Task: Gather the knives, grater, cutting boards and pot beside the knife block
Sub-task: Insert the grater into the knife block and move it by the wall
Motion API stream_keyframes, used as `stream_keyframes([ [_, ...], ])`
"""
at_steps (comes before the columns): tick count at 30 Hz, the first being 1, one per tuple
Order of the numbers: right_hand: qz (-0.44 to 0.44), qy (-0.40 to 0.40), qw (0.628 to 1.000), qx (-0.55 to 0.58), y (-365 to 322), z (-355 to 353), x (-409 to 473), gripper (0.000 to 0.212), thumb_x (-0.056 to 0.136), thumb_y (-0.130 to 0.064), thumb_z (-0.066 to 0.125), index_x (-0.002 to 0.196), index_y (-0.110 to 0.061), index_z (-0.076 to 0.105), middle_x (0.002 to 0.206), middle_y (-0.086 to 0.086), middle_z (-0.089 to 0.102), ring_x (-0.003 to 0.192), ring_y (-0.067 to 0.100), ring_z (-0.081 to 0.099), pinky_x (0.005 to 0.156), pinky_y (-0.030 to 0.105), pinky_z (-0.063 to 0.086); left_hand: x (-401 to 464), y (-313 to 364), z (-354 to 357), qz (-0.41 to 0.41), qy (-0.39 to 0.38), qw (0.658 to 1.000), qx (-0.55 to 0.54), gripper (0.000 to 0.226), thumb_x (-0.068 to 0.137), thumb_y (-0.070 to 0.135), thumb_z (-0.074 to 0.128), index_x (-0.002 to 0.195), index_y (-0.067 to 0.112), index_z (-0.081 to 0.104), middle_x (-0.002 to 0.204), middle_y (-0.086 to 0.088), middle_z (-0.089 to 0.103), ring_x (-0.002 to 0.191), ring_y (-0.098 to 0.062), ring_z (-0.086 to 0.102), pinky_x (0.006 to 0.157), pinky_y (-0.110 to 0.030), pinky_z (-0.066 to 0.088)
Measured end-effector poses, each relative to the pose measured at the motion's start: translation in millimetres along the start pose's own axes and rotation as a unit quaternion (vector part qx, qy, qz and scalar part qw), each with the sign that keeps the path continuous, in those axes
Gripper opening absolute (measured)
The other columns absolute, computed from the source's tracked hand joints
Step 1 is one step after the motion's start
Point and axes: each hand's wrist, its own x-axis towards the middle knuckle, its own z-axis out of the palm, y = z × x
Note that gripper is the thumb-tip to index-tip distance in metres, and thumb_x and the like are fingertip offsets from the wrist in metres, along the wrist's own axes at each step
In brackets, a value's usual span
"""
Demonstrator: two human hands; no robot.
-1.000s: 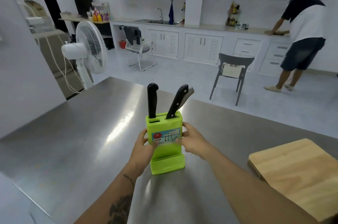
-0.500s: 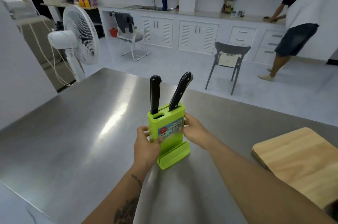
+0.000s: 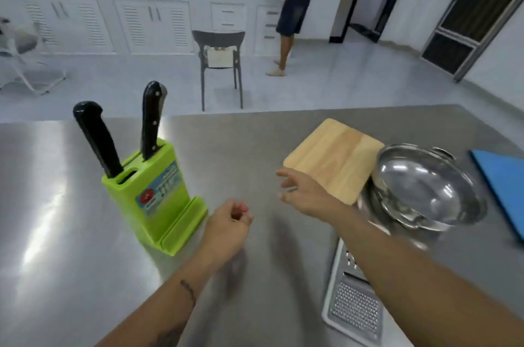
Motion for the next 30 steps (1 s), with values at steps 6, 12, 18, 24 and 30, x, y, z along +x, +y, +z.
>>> stream_keyframes([
  [6,0.063,0.091,0.994,-0.023,66,-54,-72,0.052,0.084,-0.011,0.066,0.132,-0.027,0.057,0.116,-0.001,0.059,0.107,0.023,0.063,0.087,0.037,0.056,-18,16,70,0.004,-0.132,0.989,0.060,0.011,0.087,0.018,0.062,0.097,0.016,0.062,0.082,0.001,0.063,0.082,-0.021,0.062,0.072,-0.029,0.047],
  [12,0.098,0.102,0.983,-0.115,114,-82,-117,0.052,0.086,-0.013,0.062,0.137,-0.022,0.054,0.129,0.003,0.060,0.108,0.019,0.060,0.090,0.029,0.050,-52,20,128,0.009,-0.191,0.972,0.134,0.014,0.084,0.020,0.060,0.099,0.021,0.058,0.085,0.001,0.065,0.080,-0.018,0.062,0.081,-0.033,0.054],
  [18,0.119,0.040,0.967,-0.222,155,-80,-132,0.062,0.078,-0.020,0.062,0.139,-0.022,0.049,0.136,0.006,0.053,0.127,0.029,0.049,0.106,0.039,0.043,-86,25,169,-0.011,-0.190,0.965,0.180,0.025,0.081,0.025,0.068,0.103,0.021,0.057,0.100,0.001,0.068,0.092,-0.017,0.064,0.085,-0.029,0.052],
  [24,0.098,0.048,0.971,-0.215,174,-64,-135,0.075,0.078,-0.020,0.064,0.146,-0.026,0.033,0.143,0.004,0.041,0.131,0.033,0.041,0.109,0.043,0.041,-98,28,188,-0.050,-0.118,0.970,0.205,0.034,0.078,0.012,0.064,0.111,0.018,0.062,0.108,-0.002,0.067,0.087,-0.017,0.058,0.076,-0.024,0.044],
  [30,0.089,0.037,0.974,-0.204,177,-69,-135,0.074,0.073,-0.029,0.065,0.142,-0.027,0.038,0.139,0.005,0.039,0.127,0.034,0.046,0.104,0.041,0.044,-103,27,184,-0.068,-0.099,0.978,0.168,0.030,0.075,0.015,0.064,0.104,0.020,0.069,0.099,0.002,0.072,0.087,-0.016,0.065,0.082,-0.025,0.052],
])
